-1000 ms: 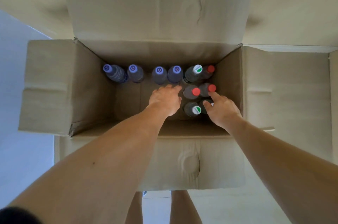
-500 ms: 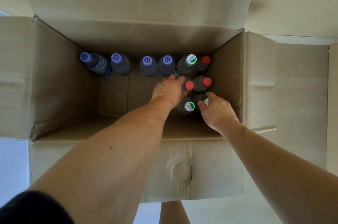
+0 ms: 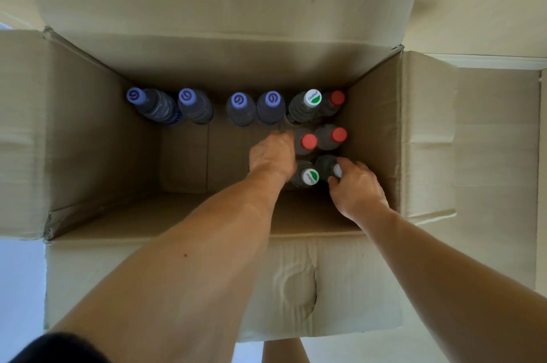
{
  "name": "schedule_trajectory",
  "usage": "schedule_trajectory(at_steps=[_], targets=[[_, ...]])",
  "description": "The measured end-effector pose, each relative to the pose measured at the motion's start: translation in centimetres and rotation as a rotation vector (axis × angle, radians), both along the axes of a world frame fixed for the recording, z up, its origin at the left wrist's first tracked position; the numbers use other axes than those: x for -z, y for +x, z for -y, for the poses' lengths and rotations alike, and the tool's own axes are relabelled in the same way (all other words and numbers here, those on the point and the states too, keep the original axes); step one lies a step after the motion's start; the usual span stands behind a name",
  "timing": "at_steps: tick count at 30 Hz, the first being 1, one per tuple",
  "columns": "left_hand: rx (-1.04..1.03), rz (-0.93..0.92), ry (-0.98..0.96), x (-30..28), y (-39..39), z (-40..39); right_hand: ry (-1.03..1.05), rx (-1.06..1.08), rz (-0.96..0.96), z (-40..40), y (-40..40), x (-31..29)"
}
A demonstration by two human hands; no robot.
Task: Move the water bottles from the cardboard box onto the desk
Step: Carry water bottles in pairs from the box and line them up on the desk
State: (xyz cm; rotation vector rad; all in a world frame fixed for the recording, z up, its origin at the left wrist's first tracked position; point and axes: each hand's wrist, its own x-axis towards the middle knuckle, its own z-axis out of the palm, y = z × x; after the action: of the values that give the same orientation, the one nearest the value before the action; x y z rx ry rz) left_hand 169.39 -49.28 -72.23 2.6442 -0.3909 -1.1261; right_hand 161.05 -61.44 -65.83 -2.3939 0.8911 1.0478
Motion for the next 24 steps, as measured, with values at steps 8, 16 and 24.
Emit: schedule_trajectory(at_steps=[8,16,24], targets=[[0.146,-0.172,-0.156,0.4,-1.8,-0.3,0.021,0.013,-0.018,0.2,0.0,0.7],[0.231,-0.145,-0.217,0.0,-1.9,-0.5,0.053,0.028,-0.036,0.6,0.4,1.3],[0.141,-0.108,-0.194,-0.7,0.8,-5.6,0.065,0.101,-0.069,-0.2,0.9,1.9]])
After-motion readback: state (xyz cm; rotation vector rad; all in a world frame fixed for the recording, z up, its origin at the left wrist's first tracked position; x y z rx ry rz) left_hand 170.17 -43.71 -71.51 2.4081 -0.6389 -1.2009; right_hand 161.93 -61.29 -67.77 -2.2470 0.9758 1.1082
